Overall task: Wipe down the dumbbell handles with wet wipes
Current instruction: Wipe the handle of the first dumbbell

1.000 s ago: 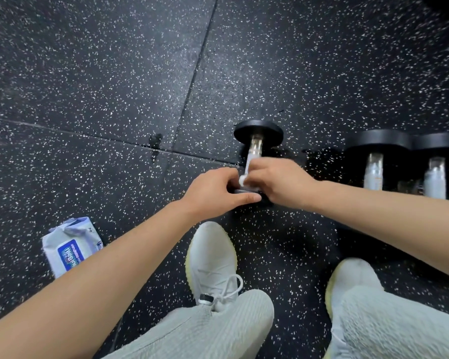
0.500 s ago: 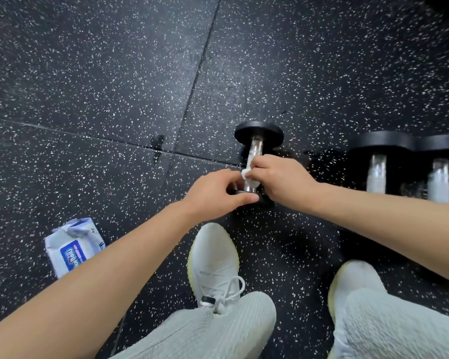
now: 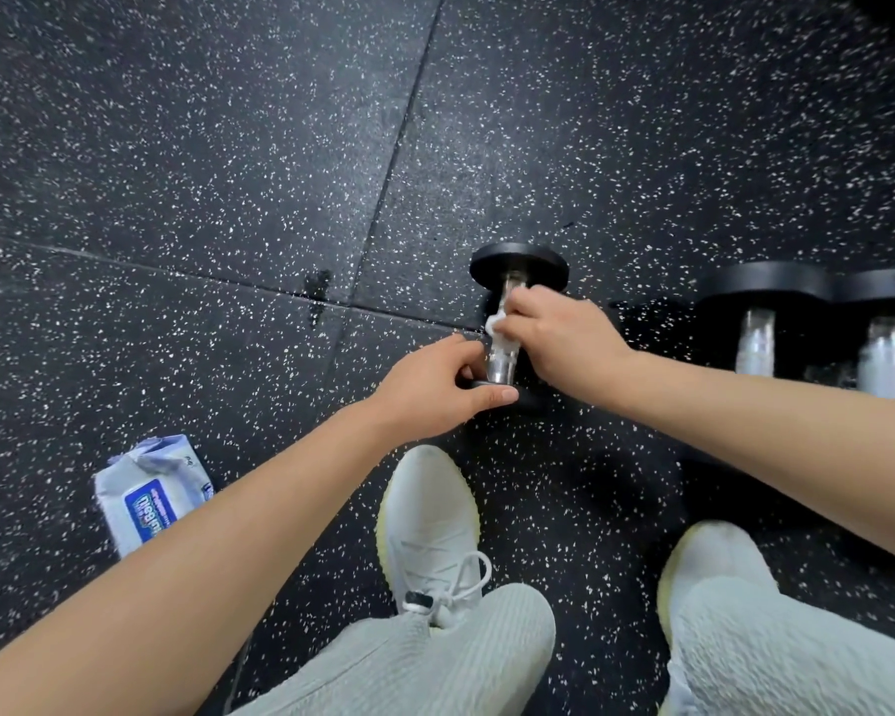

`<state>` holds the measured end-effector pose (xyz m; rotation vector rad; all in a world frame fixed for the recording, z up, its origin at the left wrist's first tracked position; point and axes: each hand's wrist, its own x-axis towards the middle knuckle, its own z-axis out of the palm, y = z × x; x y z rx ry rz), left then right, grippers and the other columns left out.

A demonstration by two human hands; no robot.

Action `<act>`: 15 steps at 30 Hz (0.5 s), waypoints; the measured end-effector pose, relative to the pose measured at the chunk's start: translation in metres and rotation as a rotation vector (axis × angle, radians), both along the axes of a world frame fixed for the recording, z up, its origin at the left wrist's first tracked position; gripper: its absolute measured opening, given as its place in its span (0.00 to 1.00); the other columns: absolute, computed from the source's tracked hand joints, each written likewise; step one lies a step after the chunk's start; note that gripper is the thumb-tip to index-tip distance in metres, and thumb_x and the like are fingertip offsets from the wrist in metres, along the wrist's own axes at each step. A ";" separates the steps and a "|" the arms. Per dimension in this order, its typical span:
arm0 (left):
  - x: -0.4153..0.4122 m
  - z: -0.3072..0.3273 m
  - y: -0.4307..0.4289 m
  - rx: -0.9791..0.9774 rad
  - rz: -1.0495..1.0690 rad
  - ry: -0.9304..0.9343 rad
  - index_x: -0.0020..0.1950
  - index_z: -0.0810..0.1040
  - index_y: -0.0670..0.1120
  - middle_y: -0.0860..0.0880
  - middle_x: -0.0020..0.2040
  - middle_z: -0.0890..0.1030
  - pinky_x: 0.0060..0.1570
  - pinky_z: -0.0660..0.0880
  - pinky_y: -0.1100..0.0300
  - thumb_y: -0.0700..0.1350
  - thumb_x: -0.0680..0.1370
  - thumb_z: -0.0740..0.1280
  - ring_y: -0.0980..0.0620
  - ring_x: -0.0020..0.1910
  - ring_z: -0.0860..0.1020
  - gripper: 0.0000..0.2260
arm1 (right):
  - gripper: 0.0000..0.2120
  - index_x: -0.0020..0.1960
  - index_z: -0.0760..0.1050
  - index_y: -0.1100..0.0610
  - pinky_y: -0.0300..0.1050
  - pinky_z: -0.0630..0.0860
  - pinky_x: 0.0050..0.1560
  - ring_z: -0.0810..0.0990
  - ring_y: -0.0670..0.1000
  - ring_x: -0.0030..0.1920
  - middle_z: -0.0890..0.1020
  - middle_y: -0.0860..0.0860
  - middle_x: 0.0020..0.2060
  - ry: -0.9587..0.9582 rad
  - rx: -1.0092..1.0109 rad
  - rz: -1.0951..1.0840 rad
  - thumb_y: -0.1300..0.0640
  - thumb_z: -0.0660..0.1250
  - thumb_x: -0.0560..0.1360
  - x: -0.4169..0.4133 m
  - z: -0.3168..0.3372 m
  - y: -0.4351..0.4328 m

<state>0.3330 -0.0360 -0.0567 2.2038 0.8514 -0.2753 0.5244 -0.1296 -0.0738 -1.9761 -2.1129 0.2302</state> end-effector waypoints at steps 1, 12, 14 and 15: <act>0.000 0.000 0.001 -0.001 -0.002 0.001 0.41 0.72 0.55 0.55 0.46 0.76 0.49 0.75 0.52 0.68 0.74 0.71 0.54 0.45 0.76 0.18 | 0.10 0.53 0.82 0.56 0.45 0.70 0.29 0.76 0.56 0.48 0.78 0.53 0.50 -0.010 0.018 -0.061 0.60 0.63 0.75 0.004 -0.001 0.009; -0.004 -0.001 0.003 -0.018 0.019 0.001 0.43 0.74 0.55 0.56 0.45 0.77 0.50 0.77 0.49 0.66 0.74 0.71 0.53 0.44 0.77 0.17 | 0.17 0.54 0.81 0.56 0.47 0.75 0.29 0.77 0.54 0.45 0.79 0.51 0.45 -0.044 0.042 0.054 0.68 0.70 0.66 -0.006 -0.006 -0.006; -0.003 -0.001 0.003 -0.014 0.019 0.003 0.44 0.73 0.55 0.56 0.45 0.77 0.49 0.76 0.50 0.67 0.74 0.71 0.53 0.45 0.77 0.17 | 0.13 0.50 0.81 0.56 0.47 0.74 0.28 0.78 0.56 0.42 0.78 0.51 0.43 -0.056 0.030 -0.055 0.69 0.70 0.68 0.005 -0.004 0.012; -0.003 -0.001 0.003 -0.015 0.019 -0.003 0.44 0.74 0.55 0.56 0.45 0.77 0.49 0.76 0.51 0.67 0.74 0.71 0.53 0.45 0.77 0.17 | 0.11 0.49 0.80 0.57 0.47 0.73 0.28 0.78 0.57 0.41 0.78 0.52 0.42 -0.055 0.042 -0.119 0.68 0.70 0.69 0.010 -0.001 0.023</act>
